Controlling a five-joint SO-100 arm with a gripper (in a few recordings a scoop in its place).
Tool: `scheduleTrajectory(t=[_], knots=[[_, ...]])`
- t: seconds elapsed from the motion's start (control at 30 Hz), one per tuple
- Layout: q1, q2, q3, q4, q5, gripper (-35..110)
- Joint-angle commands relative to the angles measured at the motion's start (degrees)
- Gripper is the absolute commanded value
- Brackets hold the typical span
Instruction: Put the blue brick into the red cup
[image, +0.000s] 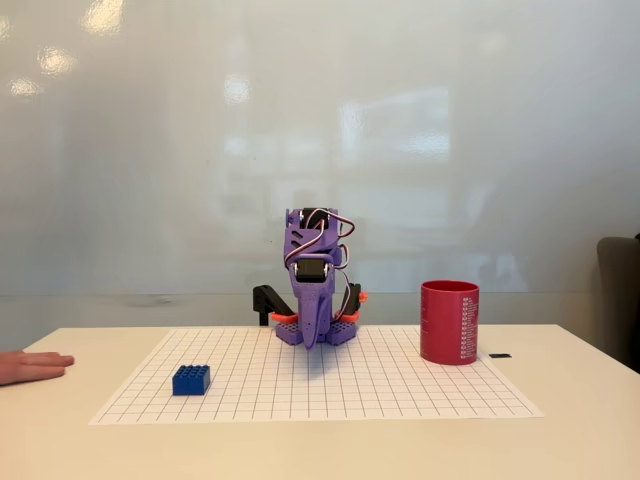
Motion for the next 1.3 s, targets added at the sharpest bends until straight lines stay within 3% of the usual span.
scheduleTrajectory(t=[0.0, 0.53, 0.67, 0.83, 1.07, 1.27], knots=[[-0.97, -0.09, -1.05, 1.23, -1.41, 0], [0.35, -0.62, -2.29, 3.16, -0.35, 0], [7.65, -10.55, -17.40, 3.87, 0.70, -1], [8.61, -26.10, -42.89, 7.29, 4.48, -1], [-4.83, -43.24, -63.81, 11.87, 3.87, -1], [-18.11, -56.34, -68.03, 11.95, -6.94, -1]])
